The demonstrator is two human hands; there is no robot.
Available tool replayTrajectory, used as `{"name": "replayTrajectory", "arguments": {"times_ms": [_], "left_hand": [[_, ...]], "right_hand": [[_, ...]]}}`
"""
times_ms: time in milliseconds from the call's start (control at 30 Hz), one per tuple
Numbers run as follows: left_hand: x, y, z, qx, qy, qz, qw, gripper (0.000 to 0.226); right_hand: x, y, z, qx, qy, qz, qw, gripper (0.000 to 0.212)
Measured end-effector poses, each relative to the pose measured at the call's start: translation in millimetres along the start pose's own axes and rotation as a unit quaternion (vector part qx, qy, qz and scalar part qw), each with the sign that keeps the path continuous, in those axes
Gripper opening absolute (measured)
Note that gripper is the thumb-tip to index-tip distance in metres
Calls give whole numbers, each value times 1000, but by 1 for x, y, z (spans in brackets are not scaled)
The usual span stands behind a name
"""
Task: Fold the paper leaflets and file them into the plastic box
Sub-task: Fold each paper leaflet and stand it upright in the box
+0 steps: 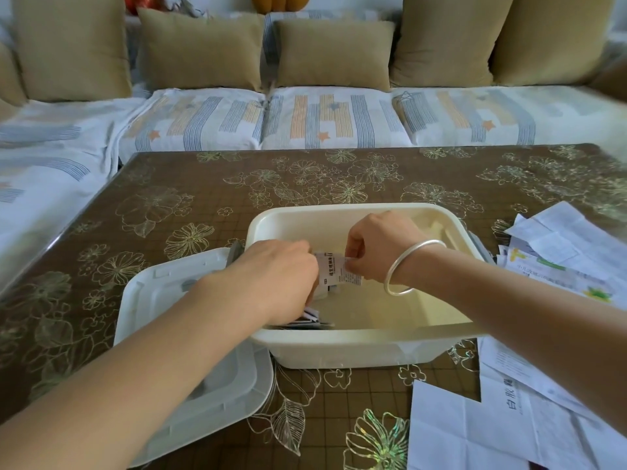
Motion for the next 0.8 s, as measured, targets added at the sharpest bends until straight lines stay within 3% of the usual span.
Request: {"name": "replayTrajectory", "arguments": {"times_ms": [167, 267, 333, 467, 633, 800], "left_hand": [[1, 4, 6, -70, -33, 11, 997, 34], [2, 6, 10, -84, -42, 20, 995, 18], [3, 6, 11, -81, -42, 22, 996, 30], [1, 2, 9, -49, -17, 33, 998, 33], [5, -8, 18, -13, 105, 74, 992, 10], [9, -28, 26, 31, 232, 73, 969, 28]], "right_hand": [[-3, -3, -7, 0, -15, -3, 1000, 11], [-4, -8, -11, 14, -26, 3, 1000, 6], [-5, -13, -15, 23, -34, 6, 999, 12], [-11, -26, -26, 36, -44, 8, 998, 19], [-18, -32, -31, 46, -22, 6, 999, 18], [-18, -32, -31, 67, -9, 9, 998, 19]]}}
Point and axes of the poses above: each hand's wrist, its own x-axis away from the middle knuckle, its own z-axis out of the back of the hand, y = z × x, the point moved 3 cm from there along -x, towards the middle knuckle, and after that the axes turned 8 degrees about -x, right-handed, at the moved point
